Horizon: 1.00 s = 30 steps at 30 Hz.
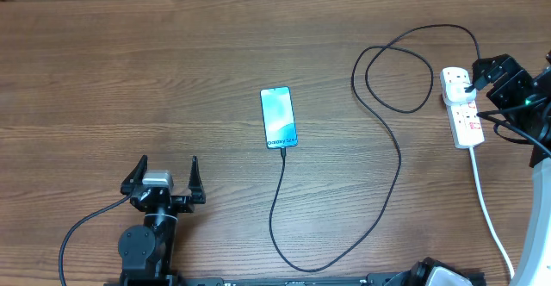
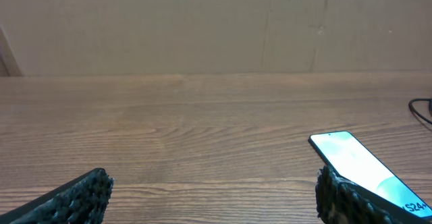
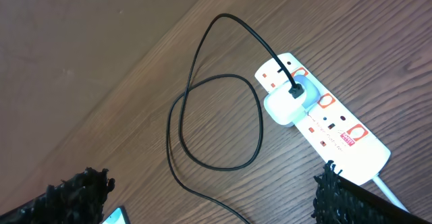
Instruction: Plug charger to phone and switch on socket
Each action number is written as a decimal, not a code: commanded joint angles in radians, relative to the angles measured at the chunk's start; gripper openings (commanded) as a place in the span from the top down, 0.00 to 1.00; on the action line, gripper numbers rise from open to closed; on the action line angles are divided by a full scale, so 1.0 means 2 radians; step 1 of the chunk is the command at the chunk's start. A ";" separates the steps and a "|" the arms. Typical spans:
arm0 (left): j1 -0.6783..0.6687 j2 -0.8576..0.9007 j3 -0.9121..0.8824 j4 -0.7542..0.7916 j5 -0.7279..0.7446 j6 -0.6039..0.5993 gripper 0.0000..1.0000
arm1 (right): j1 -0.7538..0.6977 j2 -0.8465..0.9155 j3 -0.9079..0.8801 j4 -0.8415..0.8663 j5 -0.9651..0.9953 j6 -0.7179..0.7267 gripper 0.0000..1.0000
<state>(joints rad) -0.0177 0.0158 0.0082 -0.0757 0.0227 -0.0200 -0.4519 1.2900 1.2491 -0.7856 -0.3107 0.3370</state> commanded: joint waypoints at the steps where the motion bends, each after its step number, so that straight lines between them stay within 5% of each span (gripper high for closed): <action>1: 0.003 -0.006 -0.002 -0.001 -0.002 -0.005 0.00 | -0.001 0.001 0.001 0.002 -0.002 0.000 0.00; 18: 0.003 -0.006 -0.002 -0.001 -0.002 -0.005 0.00 | 0.000 -0.062 -0.008 0.007 0.019 0.000 0.00; 30: 0.003 -0.006 -0.002 -0.001 -0.002 -0.005 0.00 | 0.079 -0.232 -0.232 0.277 0.064 0.000 0.00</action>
<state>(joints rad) -0.0177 0.0154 0.0082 -0.0761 0.0223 -0.0200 -0.3454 0.9131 0.9249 -0.3321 -0.2203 0.3389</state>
